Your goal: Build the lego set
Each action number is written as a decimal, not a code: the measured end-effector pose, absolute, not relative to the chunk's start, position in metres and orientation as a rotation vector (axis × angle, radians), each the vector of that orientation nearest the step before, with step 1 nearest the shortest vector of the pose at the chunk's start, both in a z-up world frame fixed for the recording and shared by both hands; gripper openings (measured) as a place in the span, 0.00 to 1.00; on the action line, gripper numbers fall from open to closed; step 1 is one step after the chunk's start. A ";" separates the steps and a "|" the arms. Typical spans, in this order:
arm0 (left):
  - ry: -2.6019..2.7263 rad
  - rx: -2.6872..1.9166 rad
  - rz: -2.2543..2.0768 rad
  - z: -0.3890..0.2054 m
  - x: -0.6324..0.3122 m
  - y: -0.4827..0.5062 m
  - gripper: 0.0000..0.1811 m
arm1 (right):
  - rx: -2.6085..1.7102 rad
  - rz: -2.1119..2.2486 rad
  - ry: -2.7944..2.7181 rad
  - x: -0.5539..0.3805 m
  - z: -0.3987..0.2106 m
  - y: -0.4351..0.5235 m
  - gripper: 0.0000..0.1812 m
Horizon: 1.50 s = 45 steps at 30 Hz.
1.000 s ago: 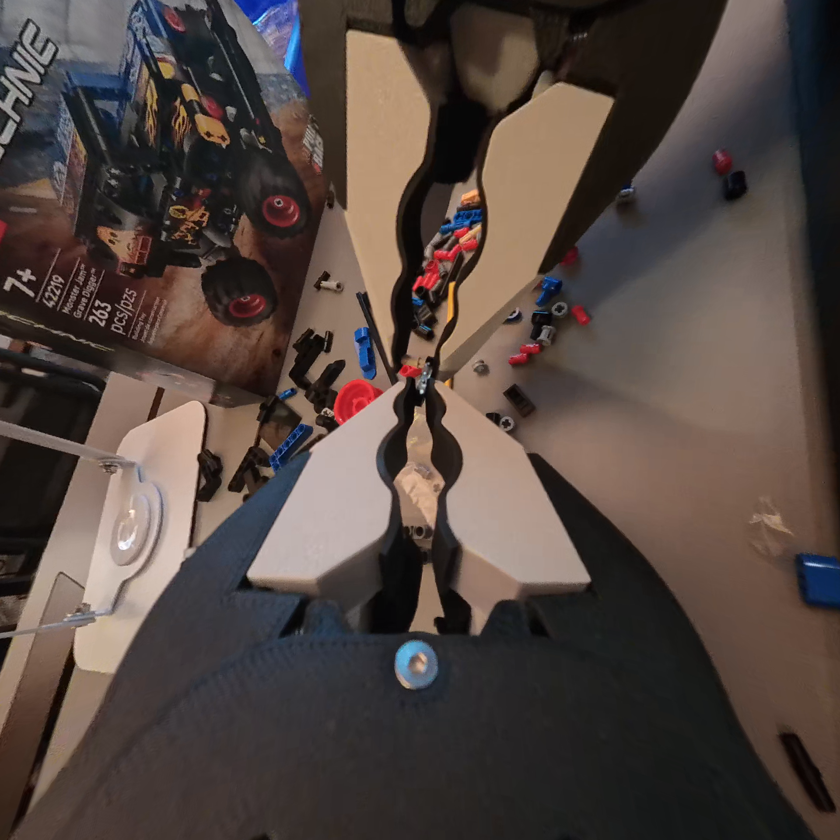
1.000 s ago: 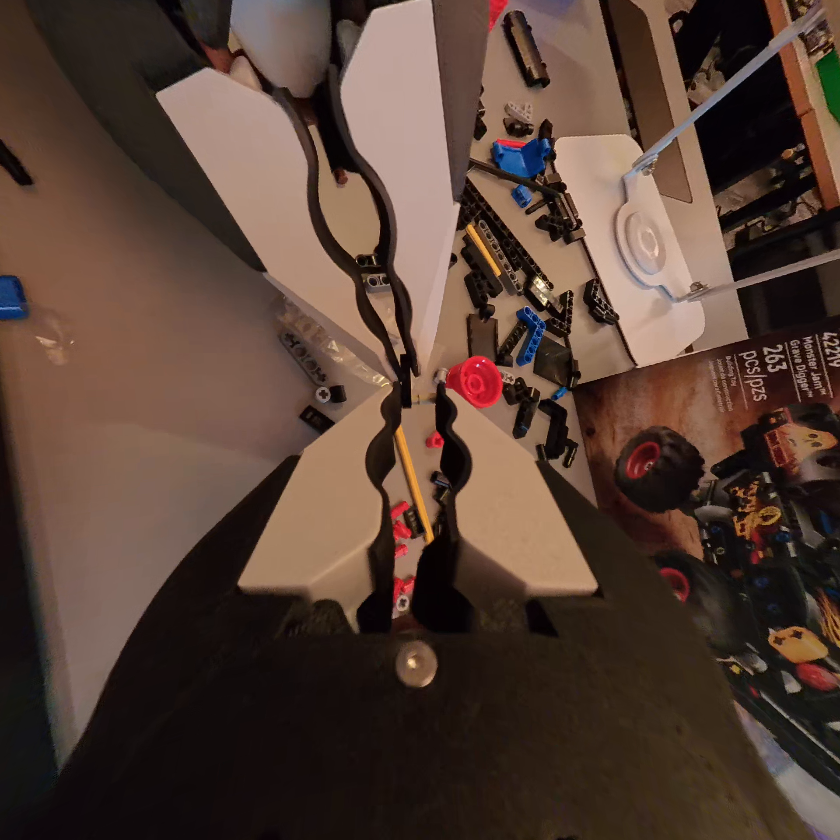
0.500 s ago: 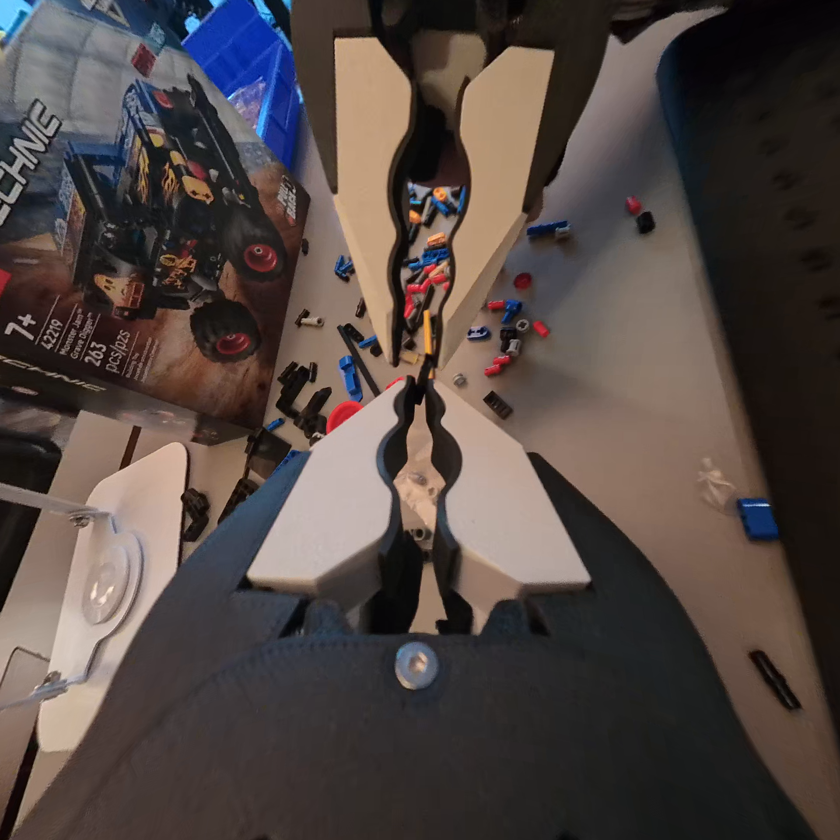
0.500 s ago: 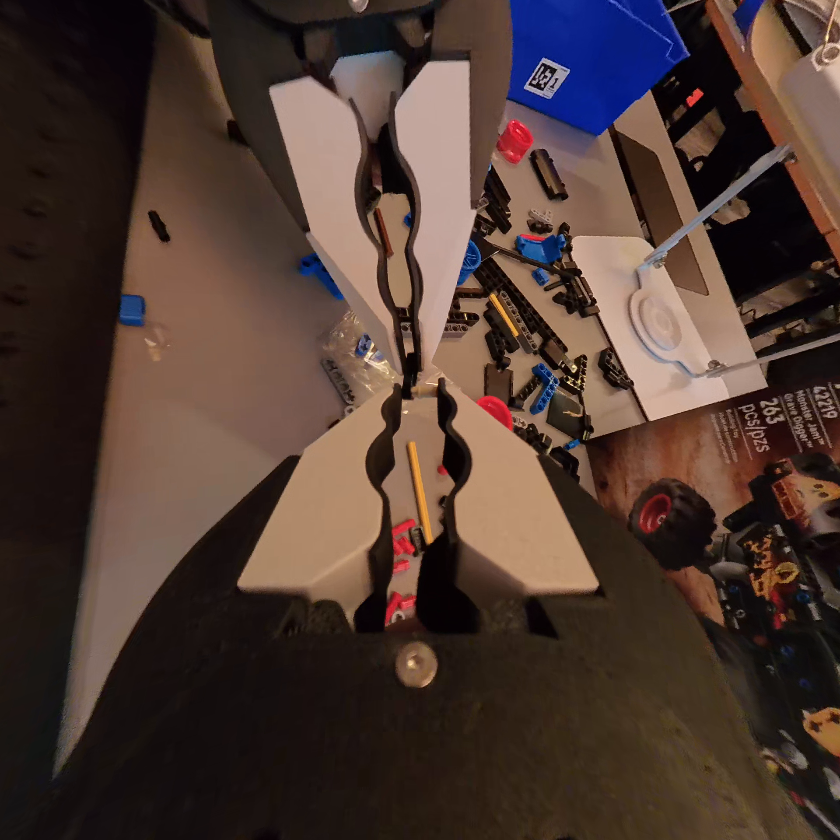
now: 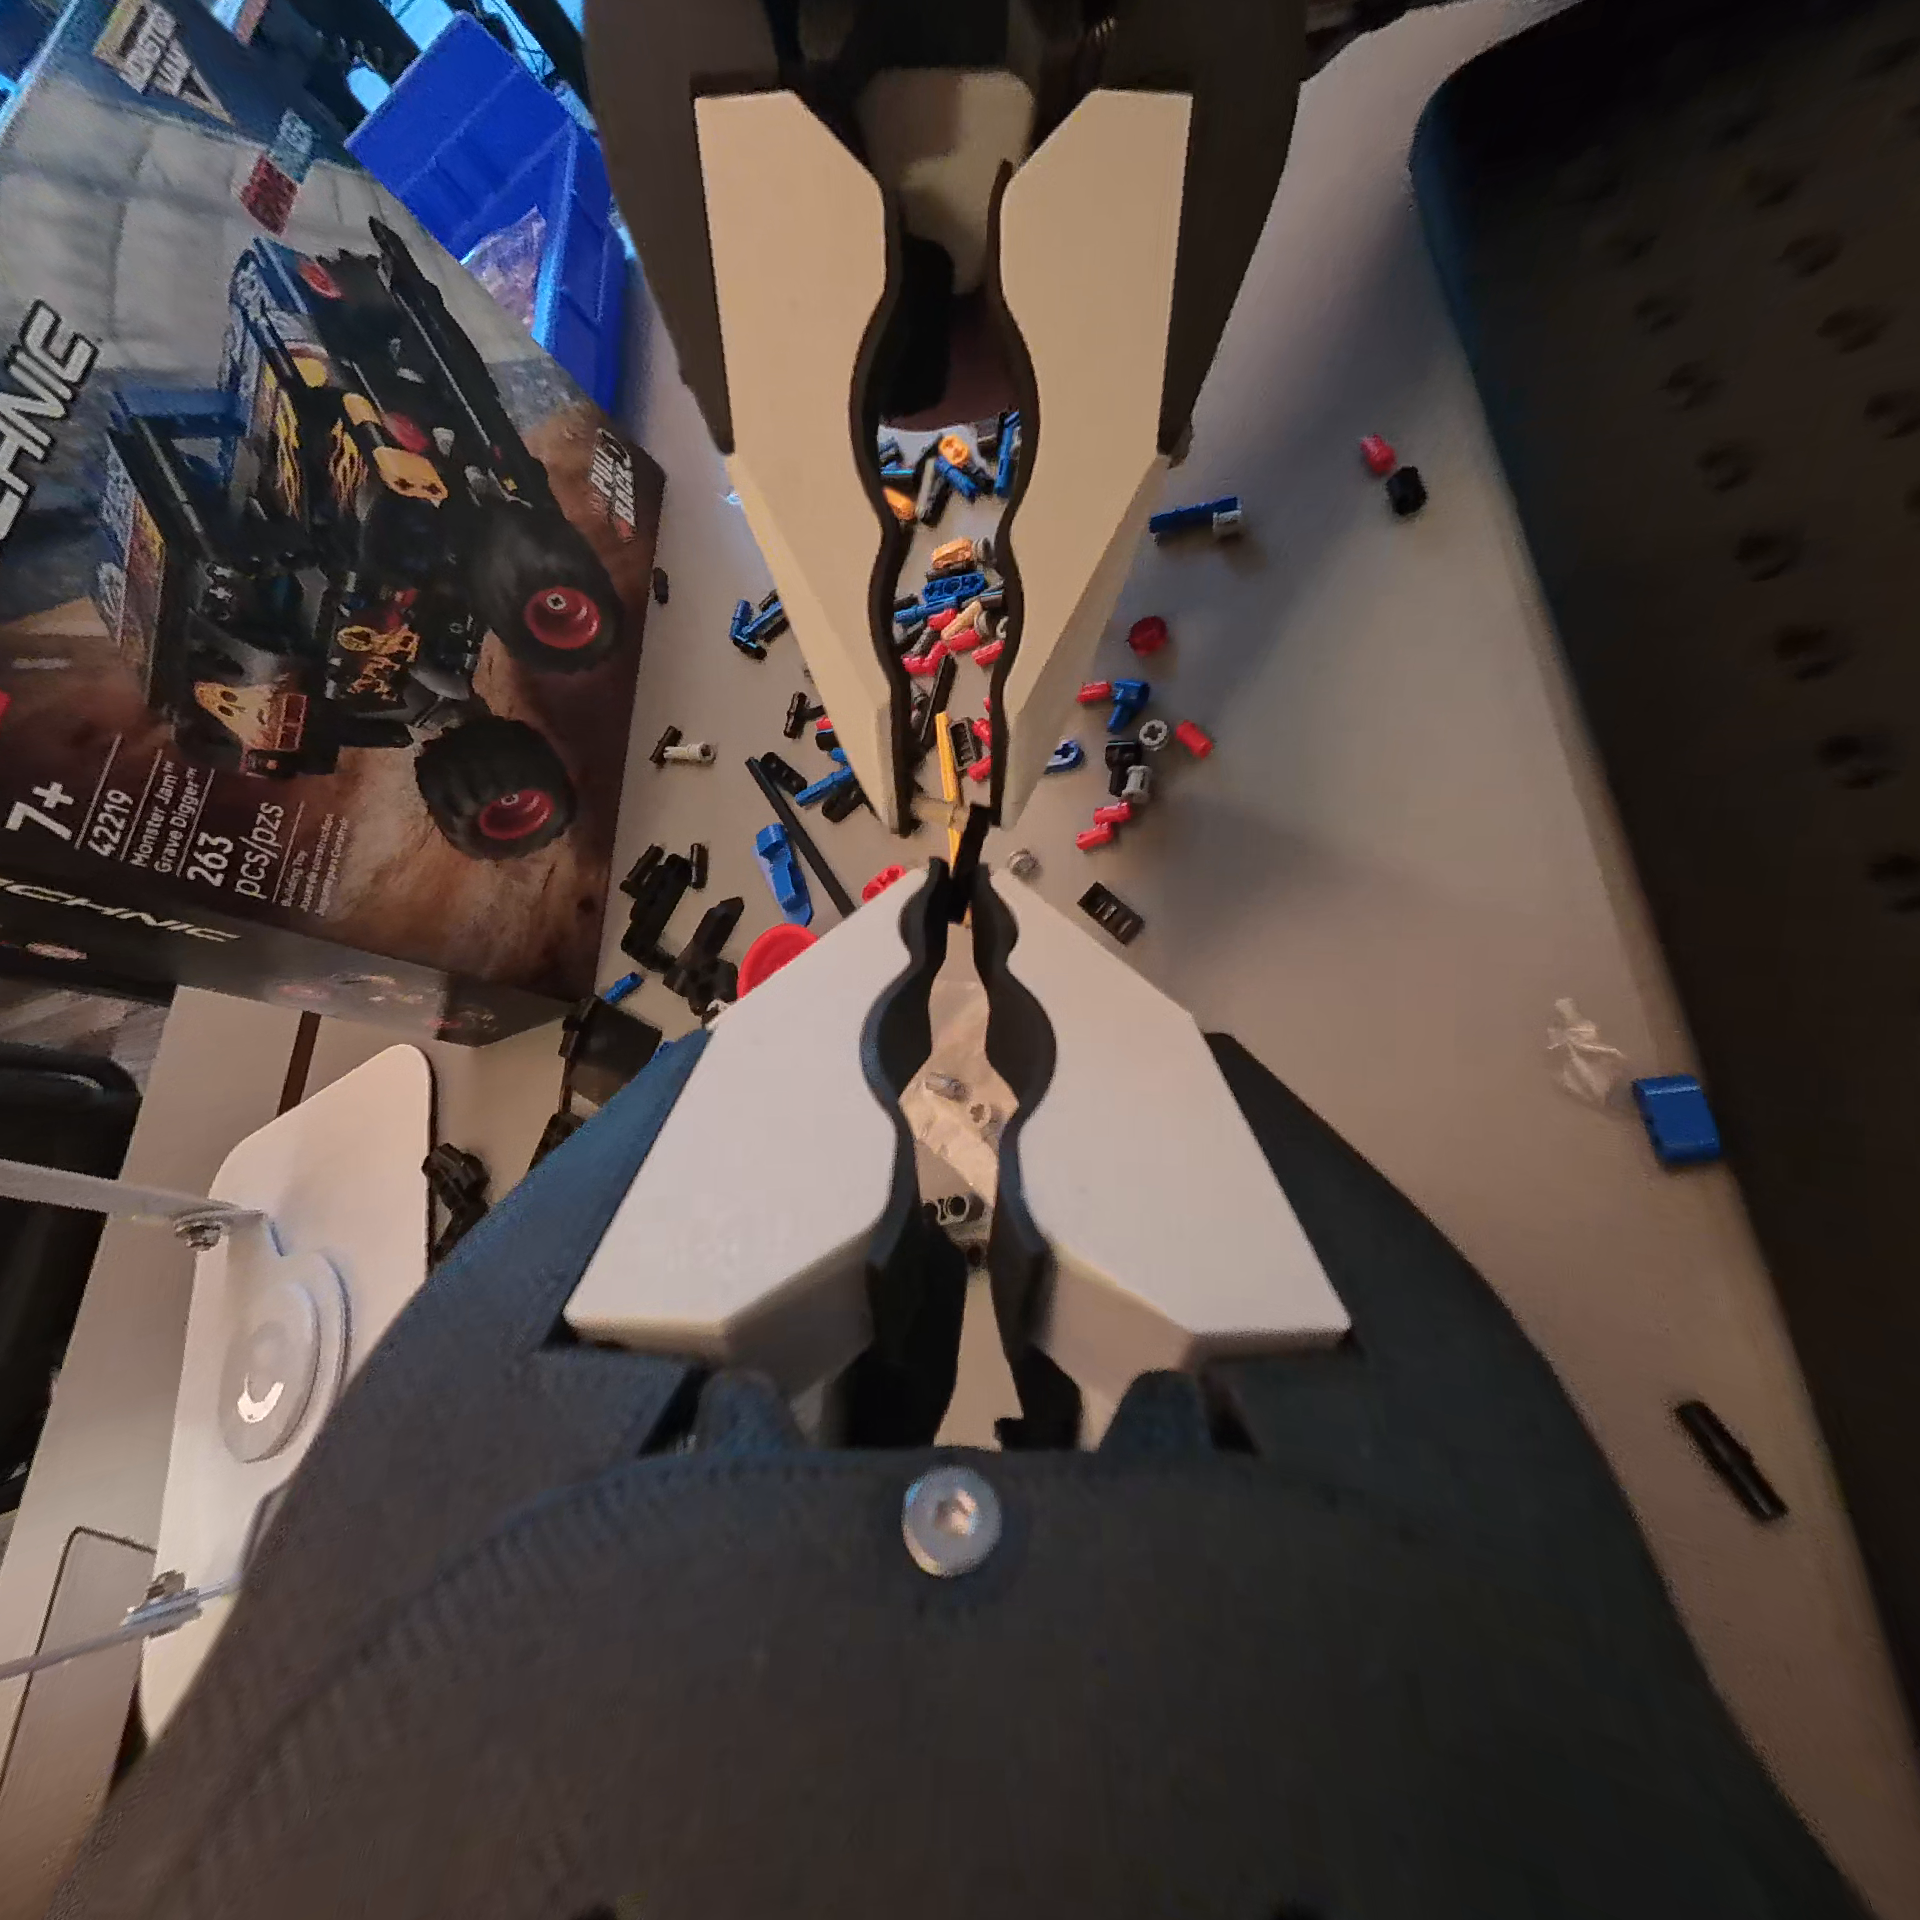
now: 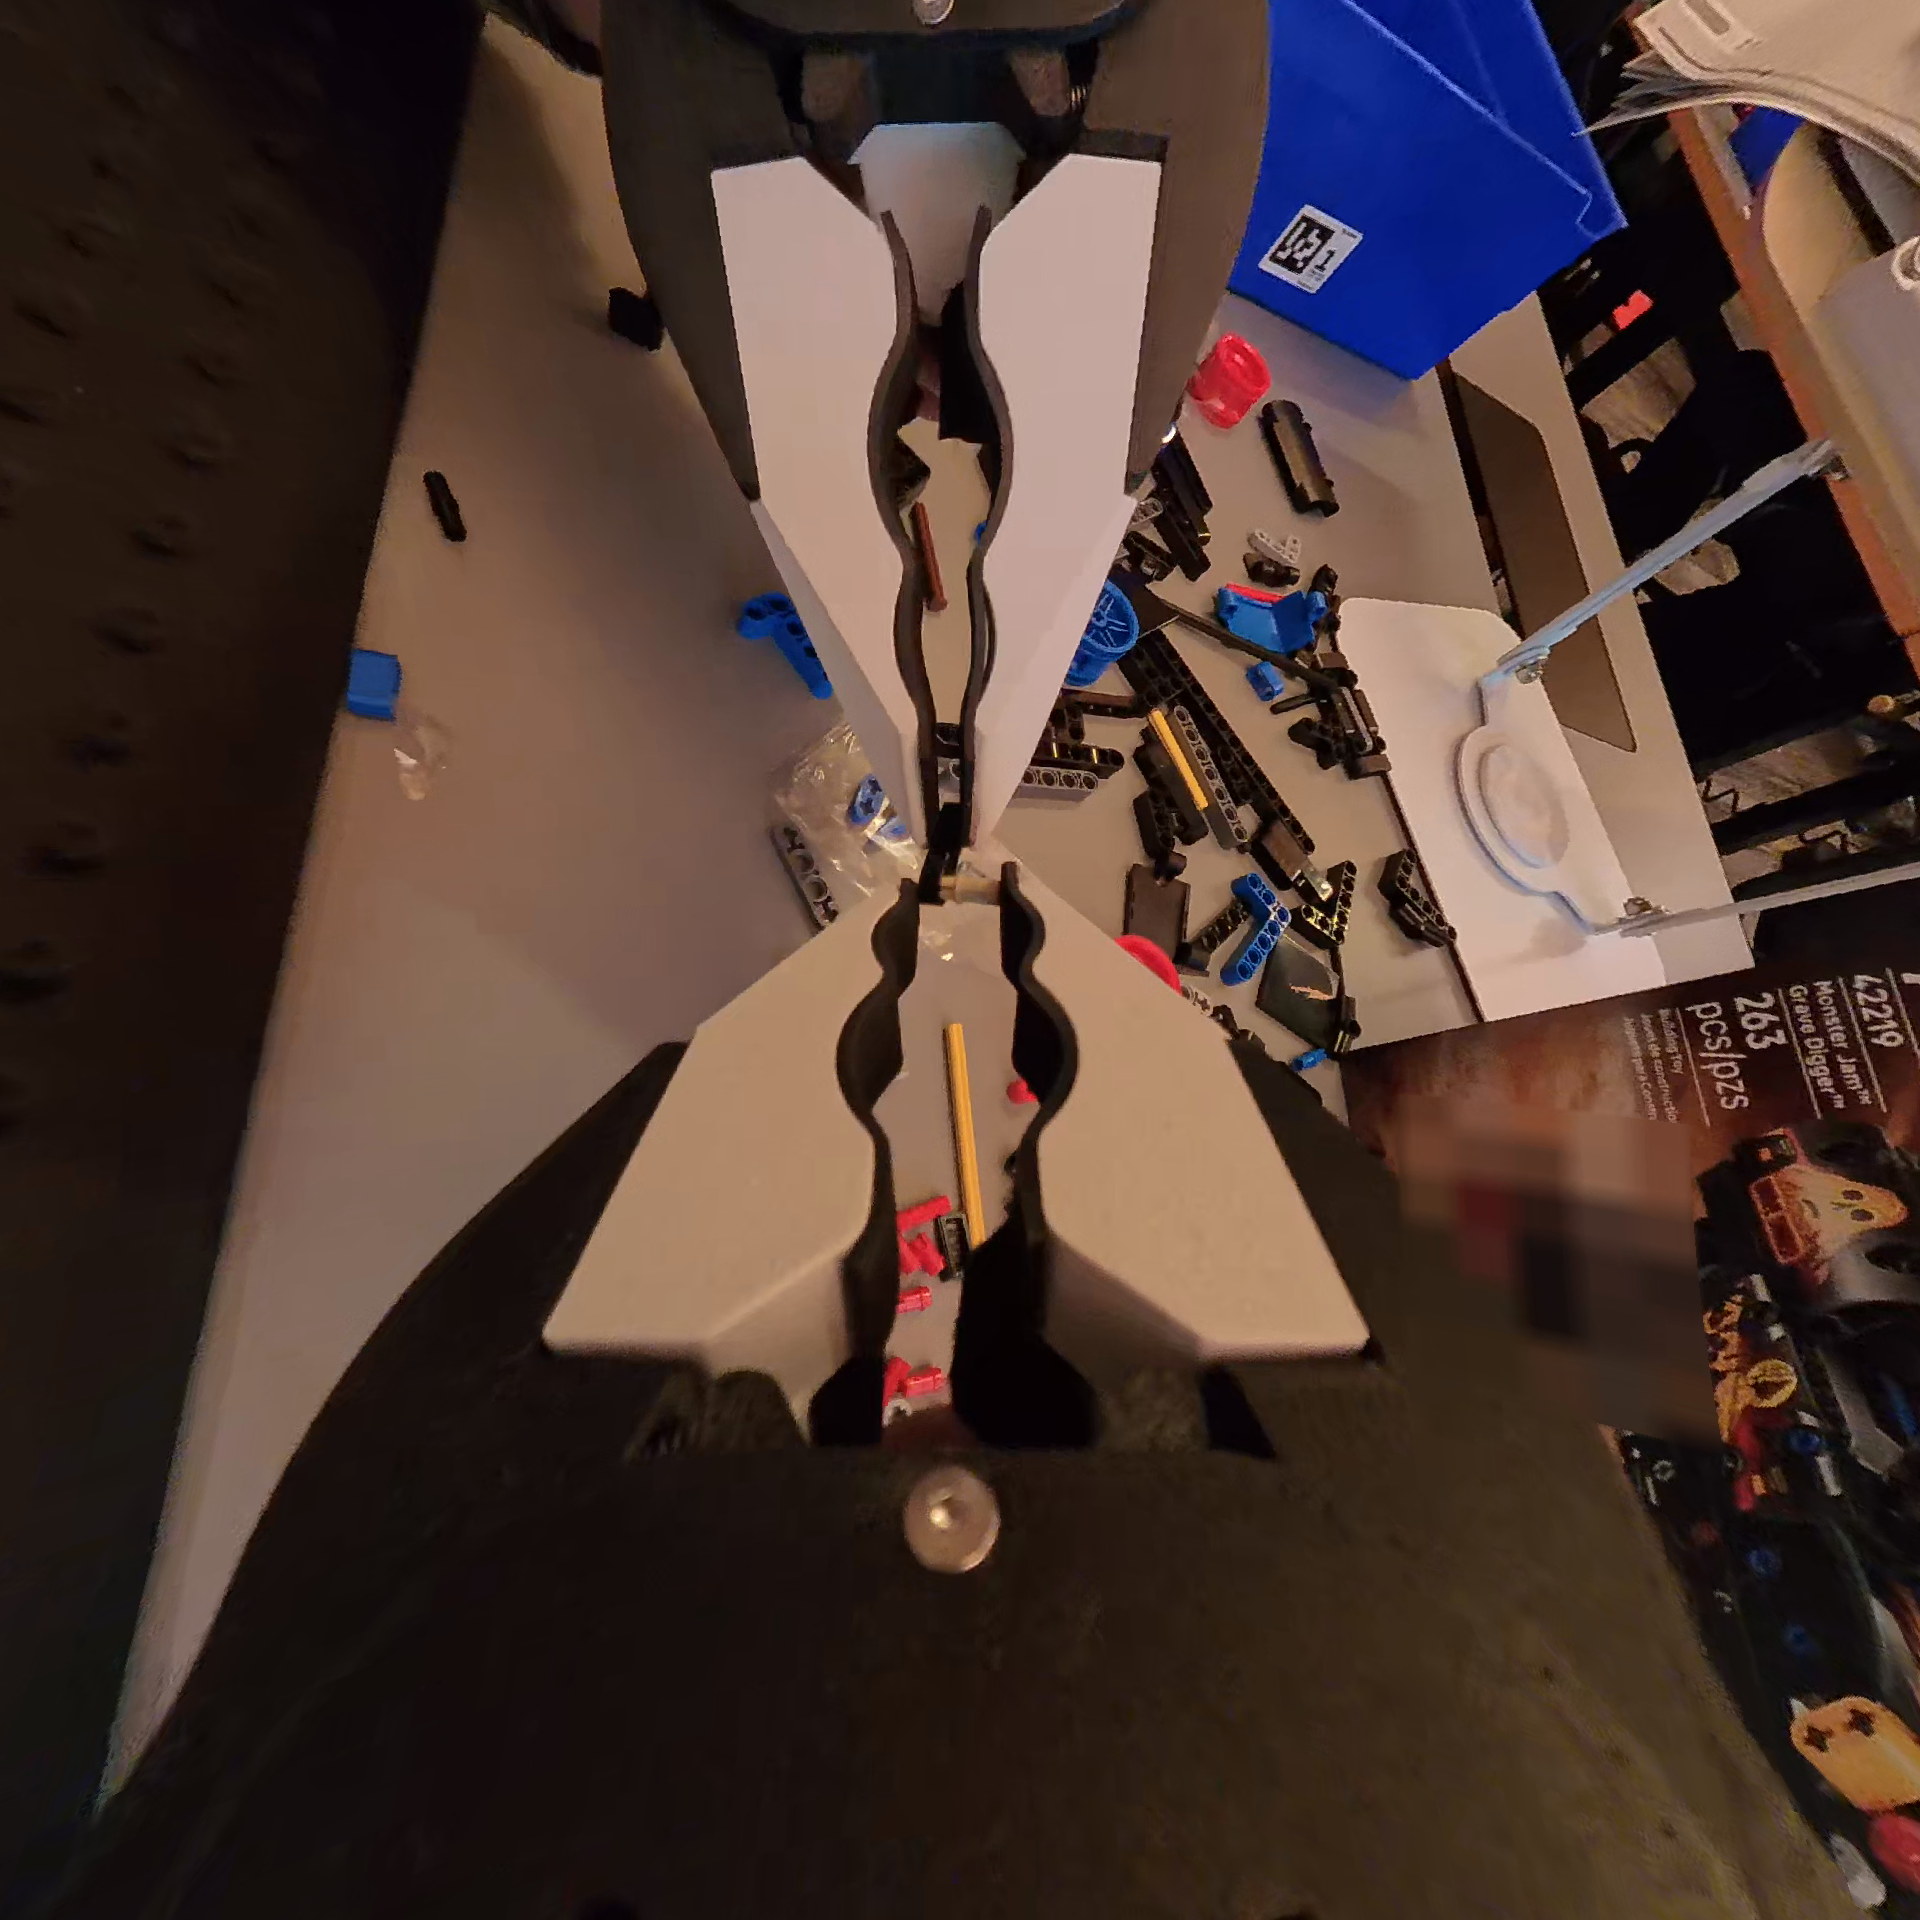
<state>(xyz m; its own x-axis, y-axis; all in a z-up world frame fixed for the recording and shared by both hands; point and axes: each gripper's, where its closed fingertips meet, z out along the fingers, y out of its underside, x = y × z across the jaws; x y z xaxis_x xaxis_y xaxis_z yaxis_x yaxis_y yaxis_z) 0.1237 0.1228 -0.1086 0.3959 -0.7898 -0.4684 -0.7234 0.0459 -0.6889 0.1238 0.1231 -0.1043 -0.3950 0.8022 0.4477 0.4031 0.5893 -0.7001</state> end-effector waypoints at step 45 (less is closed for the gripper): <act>0.958 -1.589 -0.029 -0.052 0.092 0.131 0.01 | -1.115 0.575 -1.589 0.092 -0.046 0.131 0.03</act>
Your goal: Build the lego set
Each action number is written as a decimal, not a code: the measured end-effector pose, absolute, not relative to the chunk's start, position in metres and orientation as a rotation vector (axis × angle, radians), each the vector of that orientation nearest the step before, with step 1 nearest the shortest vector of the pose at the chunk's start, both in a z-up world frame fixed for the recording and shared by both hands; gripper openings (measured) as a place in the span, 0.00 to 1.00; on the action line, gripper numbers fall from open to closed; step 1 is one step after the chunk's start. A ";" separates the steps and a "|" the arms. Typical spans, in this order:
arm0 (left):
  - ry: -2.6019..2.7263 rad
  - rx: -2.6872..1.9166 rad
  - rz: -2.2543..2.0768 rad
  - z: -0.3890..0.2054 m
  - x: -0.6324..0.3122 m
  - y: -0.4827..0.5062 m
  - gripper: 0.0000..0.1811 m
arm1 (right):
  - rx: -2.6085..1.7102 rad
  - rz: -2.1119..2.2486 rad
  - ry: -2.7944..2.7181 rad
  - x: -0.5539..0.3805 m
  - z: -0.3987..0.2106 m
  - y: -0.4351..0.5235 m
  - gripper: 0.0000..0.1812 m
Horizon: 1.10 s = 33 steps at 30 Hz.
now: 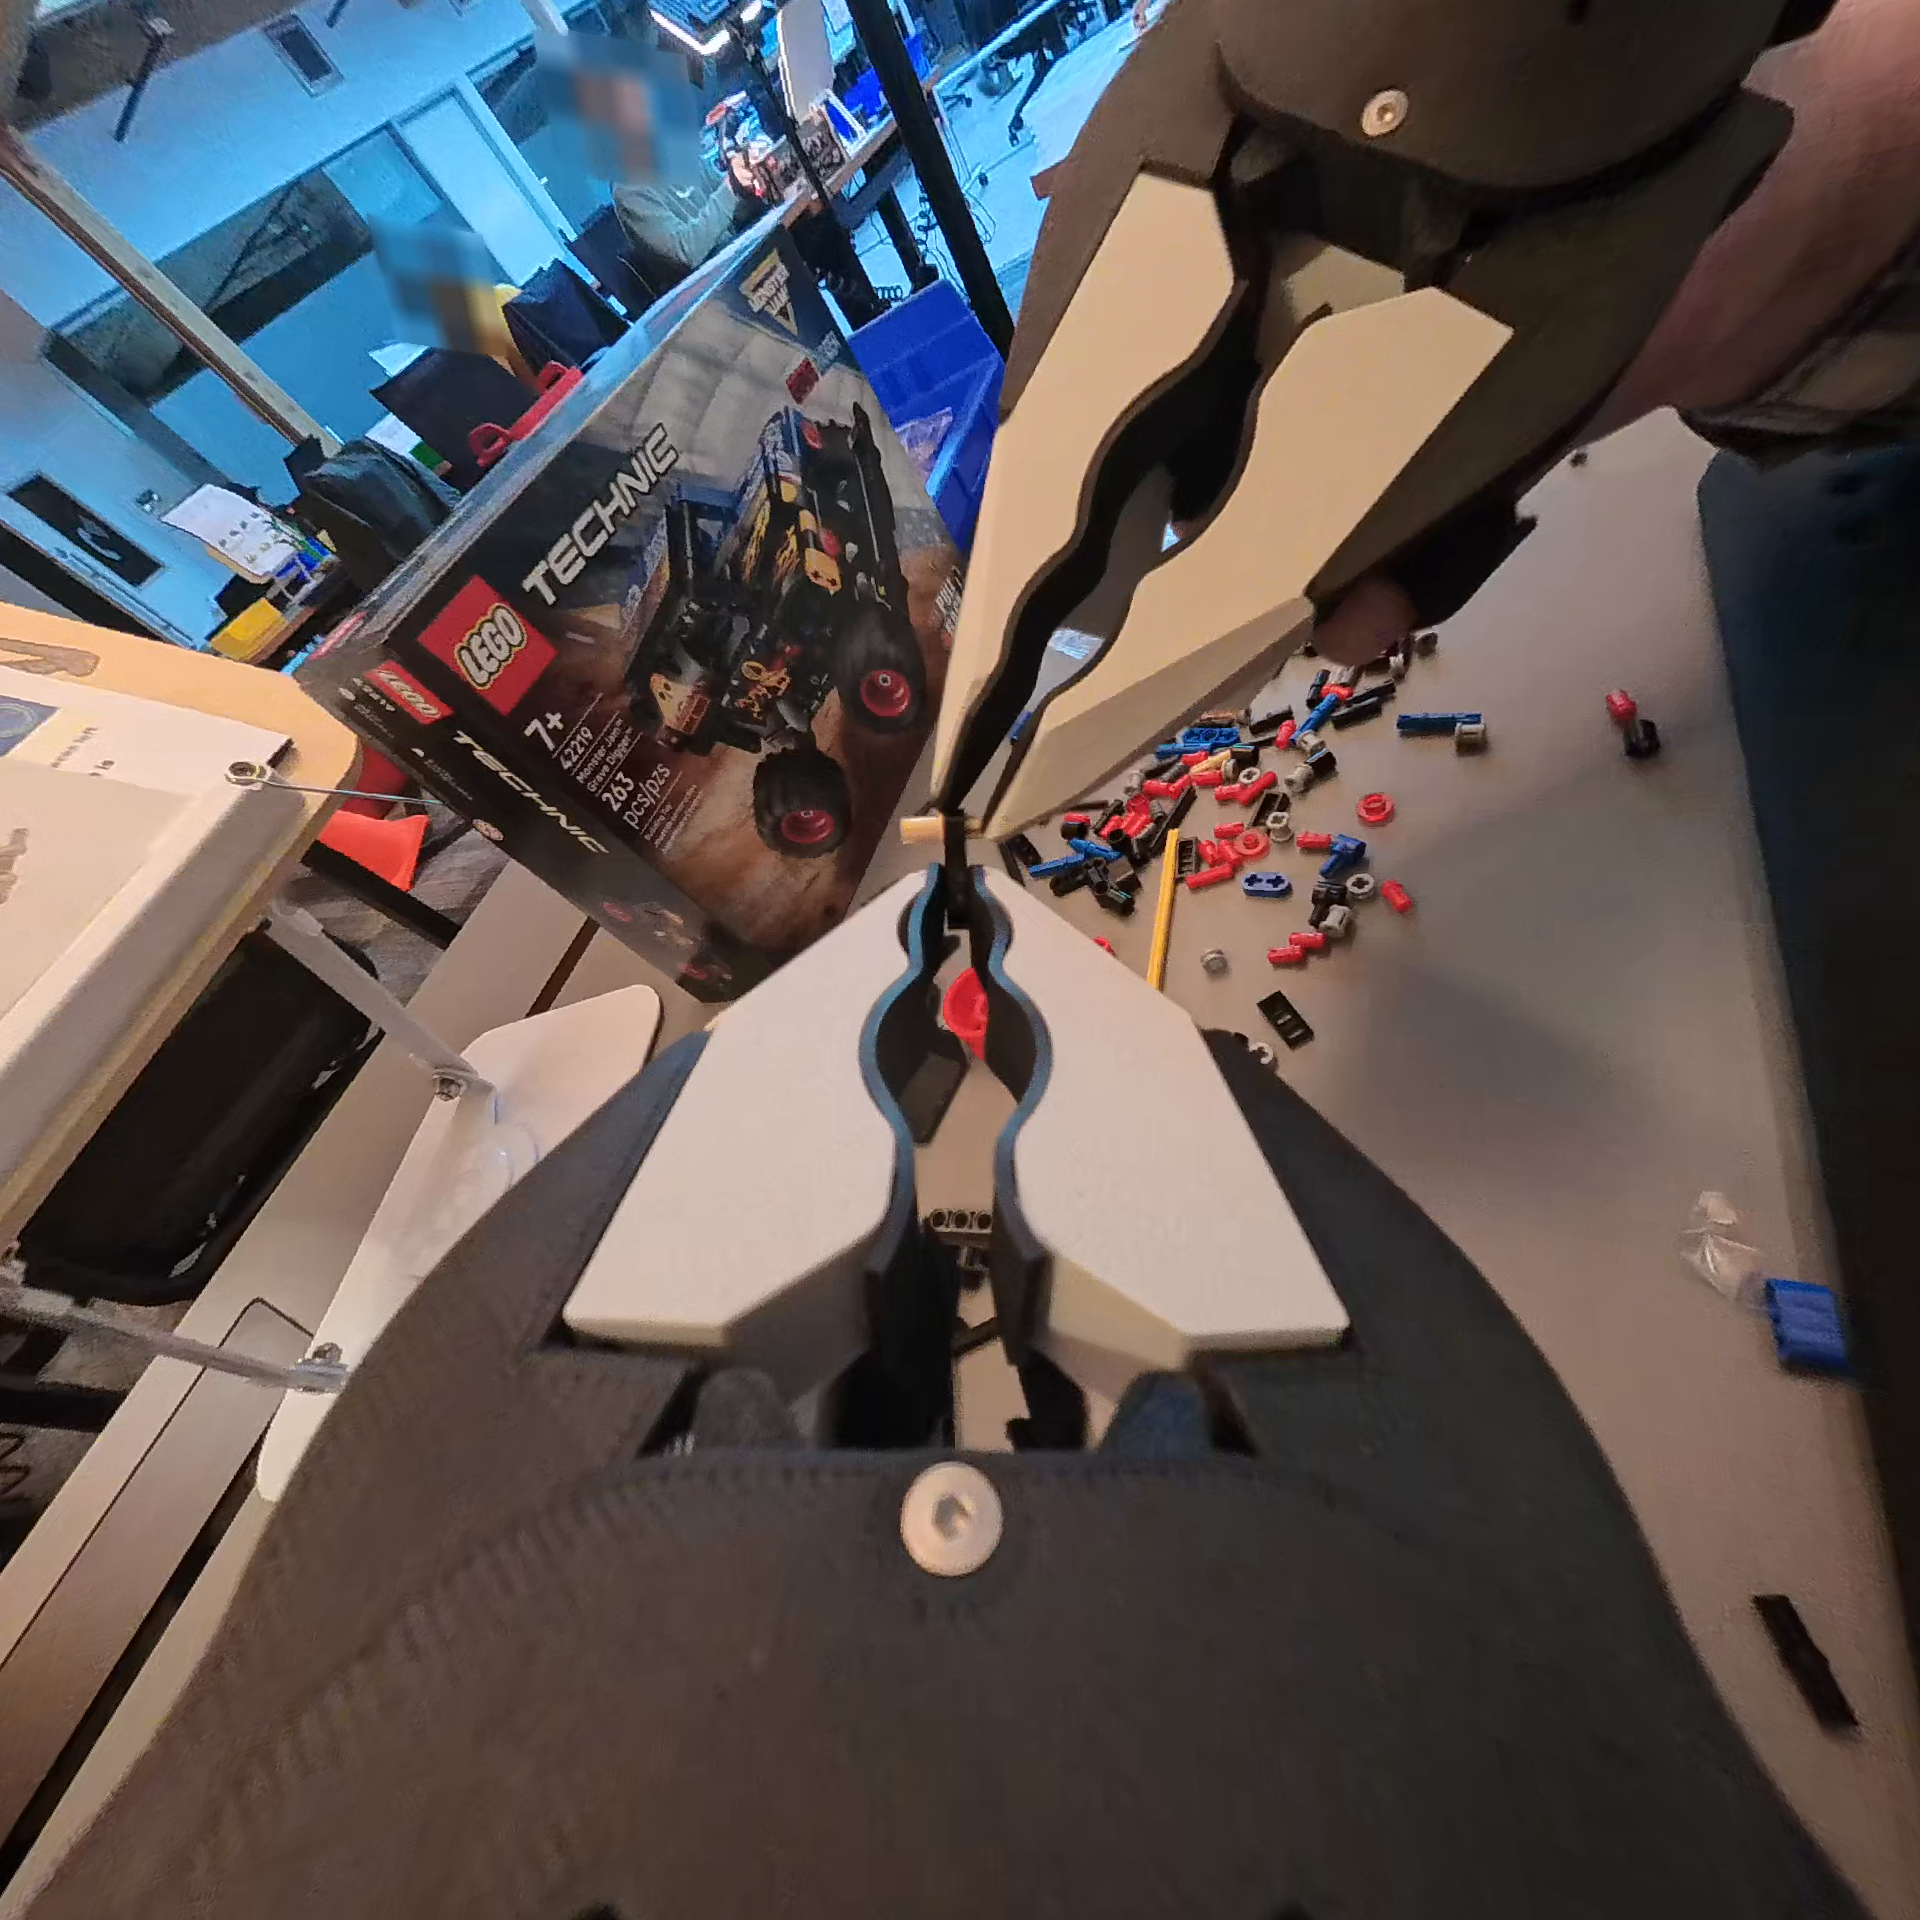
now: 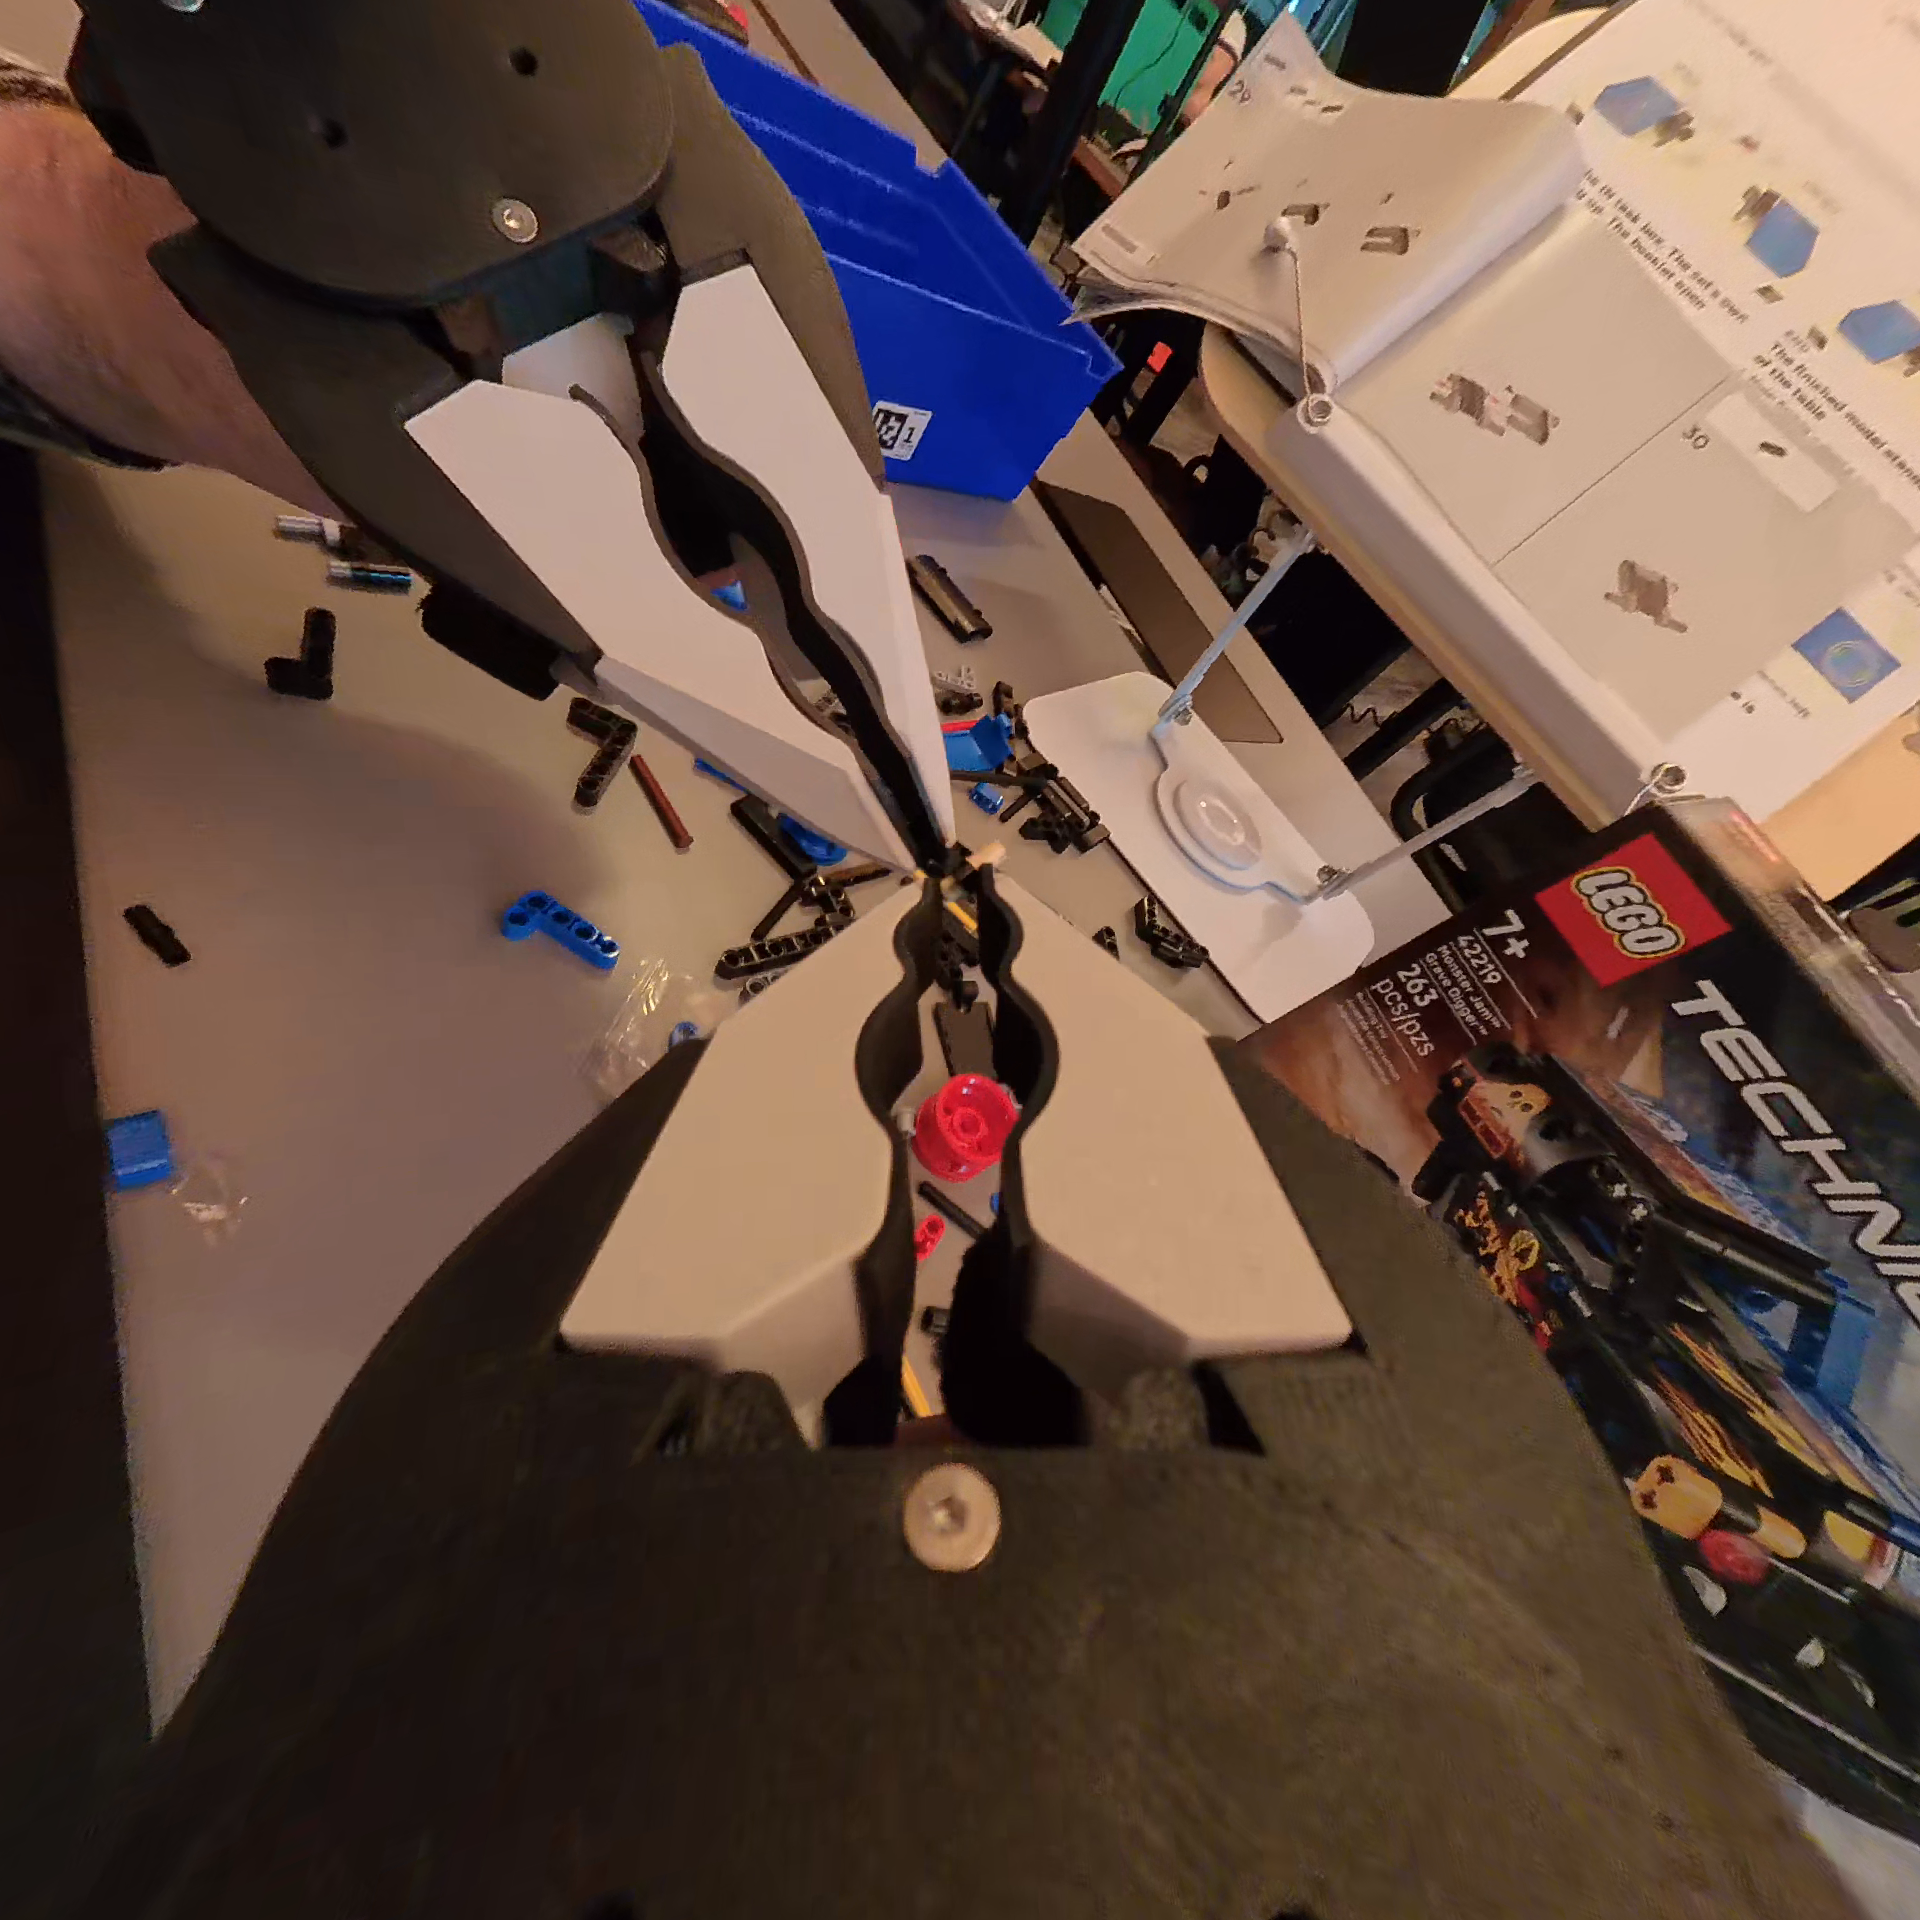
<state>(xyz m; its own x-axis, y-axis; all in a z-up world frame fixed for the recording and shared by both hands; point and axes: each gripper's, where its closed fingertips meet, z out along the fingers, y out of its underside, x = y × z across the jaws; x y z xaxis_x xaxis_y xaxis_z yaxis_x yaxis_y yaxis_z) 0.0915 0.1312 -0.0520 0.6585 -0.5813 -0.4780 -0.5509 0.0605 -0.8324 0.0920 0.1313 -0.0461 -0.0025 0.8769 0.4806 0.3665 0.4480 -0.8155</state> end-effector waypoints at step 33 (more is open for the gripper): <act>0.794 -1.484 -0.232 -0.026 0.094 0.129 0.01 | -1.163 0.834 -1.371 0.090 -0.024 0.131 0.03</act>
<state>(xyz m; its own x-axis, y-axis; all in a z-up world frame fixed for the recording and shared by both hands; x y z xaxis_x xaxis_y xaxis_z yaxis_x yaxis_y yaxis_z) 0.0935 0.1292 -0.0264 0.7324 -0.5959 -0.3295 -0.3252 0.1190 -0.9381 0.0896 0.1312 -0.0236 0.0824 0.9539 0.2886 0.1820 0.2703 -0.9454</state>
